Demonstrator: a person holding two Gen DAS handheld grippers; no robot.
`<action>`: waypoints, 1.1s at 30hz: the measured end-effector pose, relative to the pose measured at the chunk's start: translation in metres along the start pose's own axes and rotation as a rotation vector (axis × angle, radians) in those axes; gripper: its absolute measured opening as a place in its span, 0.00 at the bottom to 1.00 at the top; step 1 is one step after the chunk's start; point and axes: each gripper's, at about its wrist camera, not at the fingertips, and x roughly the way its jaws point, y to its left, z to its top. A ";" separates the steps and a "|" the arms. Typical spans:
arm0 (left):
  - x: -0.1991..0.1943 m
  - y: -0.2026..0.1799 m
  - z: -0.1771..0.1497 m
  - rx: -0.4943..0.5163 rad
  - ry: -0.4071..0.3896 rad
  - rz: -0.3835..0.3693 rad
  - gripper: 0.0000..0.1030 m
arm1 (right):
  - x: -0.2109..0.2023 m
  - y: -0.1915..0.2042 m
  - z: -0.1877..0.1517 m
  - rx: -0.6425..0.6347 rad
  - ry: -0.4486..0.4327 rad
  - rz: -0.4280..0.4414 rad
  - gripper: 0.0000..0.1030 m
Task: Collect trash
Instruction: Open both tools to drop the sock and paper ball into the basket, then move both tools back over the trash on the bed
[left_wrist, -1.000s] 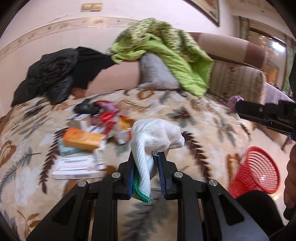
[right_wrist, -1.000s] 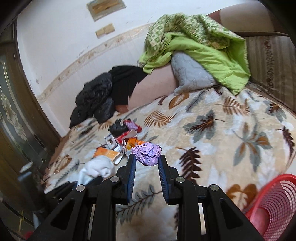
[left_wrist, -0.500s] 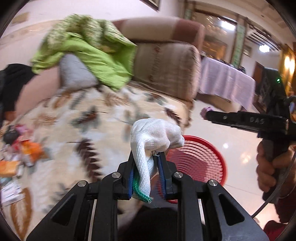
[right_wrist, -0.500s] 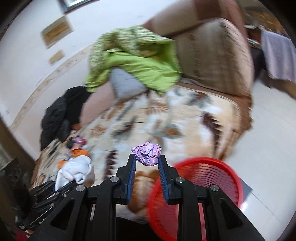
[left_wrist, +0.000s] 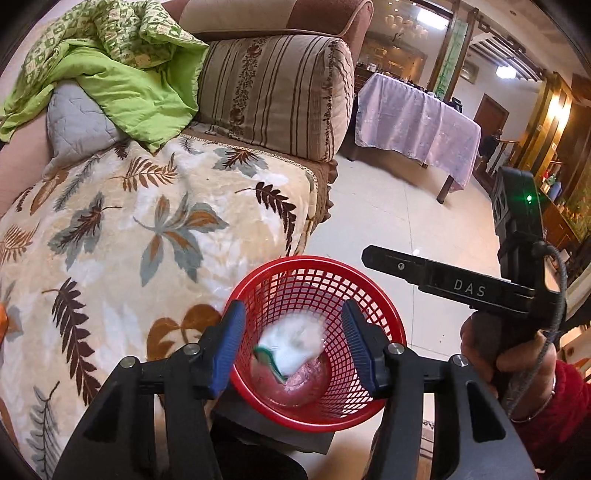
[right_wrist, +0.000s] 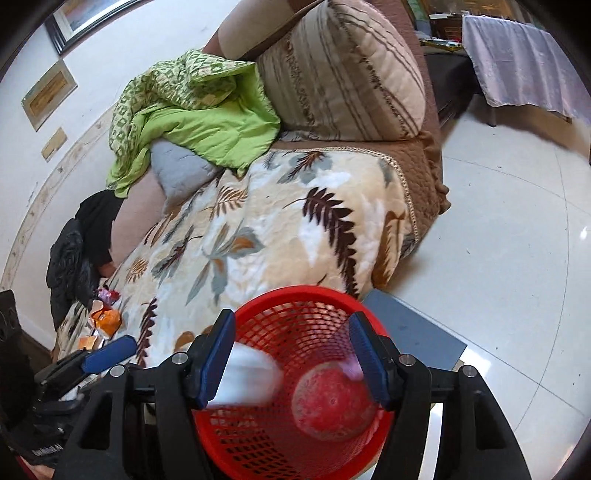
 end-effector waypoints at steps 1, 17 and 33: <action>-0.001 0.001 0.000 -0.006 0.000 0.001 0.51 | -0.001 -0.003 0.002 0.008 -0.019 -0.005 0.66; -0.153 -0.048 0.054 -0.081 -0.111 0.106 0.79 | 0.052 -0.030 0.016 0.002 -0.218 -0.189 0.66; -0.228 -0.107 0.062 -0.035 -0.149 0.070 0.81 | 0.024 -0.029 0.018 0.001 -0.244 -0.239 0.66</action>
